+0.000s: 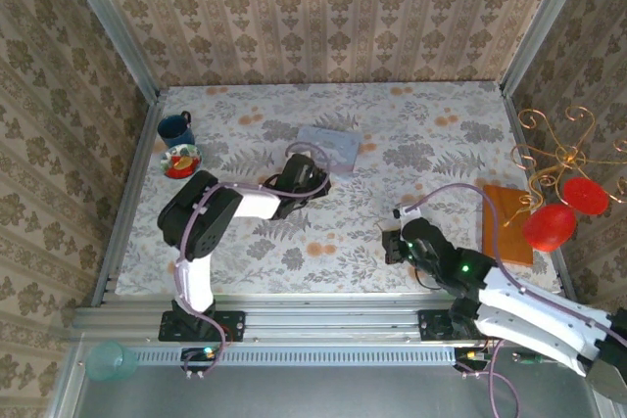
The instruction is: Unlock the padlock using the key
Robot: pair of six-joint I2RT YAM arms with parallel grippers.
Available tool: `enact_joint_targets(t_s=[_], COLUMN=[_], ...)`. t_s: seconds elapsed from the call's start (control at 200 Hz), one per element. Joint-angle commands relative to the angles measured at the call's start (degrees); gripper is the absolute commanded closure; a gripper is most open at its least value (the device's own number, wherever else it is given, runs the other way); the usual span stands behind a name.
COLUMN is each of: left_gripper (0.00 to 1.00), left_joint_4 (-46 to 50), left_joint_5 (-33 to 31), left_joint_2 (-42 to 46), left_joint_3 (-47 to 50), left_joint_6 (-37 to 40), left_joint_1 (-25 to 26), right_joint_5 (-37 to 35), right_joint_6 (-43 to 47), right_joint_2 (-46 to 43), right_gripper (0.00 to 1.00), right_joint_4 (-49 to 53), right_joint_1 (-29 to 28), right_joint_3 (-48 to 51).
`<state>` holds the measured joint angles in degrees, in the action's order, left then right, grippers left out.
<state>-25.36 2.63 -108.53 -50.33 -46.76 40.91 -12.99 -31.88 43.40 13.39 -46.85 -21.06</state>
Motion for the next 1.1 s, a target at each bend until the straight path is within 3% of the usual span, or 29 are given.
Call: enact_joint_targets(t_s=[0.0, 0.255, 0.515, 0.885, 1.095], left_gripper=[0.97, 0.96, 0.96, 0.98, 0.98], left_joint_4=[0.47, -3.90, -10.53, -22.04, -26.62], left_joint_5=[1.32, 3.97, 6.56, 9.05, 9.32], left_joint_2=[4.49, 15.43, 22.03, 20.93, 18.27], left_joint_3=[7.00, 19.15, 25.62, 29.10, 28.87], left_joint_6=[-2.32, -5.59, -12.02, -22.77, -27.60], left_joint_1=[0.91, 4.46, 6.19, 8.35, 9.98], right_joint_5=[5.60, 18.05, 23.07, 26.94, 29.02], right_joint_6=[-5.24, -14.05, -19.33, -23.76, -23.82], right_joint_2=[5.75, 20.95, 29.17, 33.30, 34.14], right_gripper=[1.00, 1.00, 1.00, 1.00, 1.00], right_joint_4=[-6.05, -22.26, -31.29, -42.87, -44.36], right_joint_1=[0.26, 0.35, 0.49, 1.65, 3.16], right_joint_3=[-1.27, -1.08, -1.84, 0.04, 0.55])
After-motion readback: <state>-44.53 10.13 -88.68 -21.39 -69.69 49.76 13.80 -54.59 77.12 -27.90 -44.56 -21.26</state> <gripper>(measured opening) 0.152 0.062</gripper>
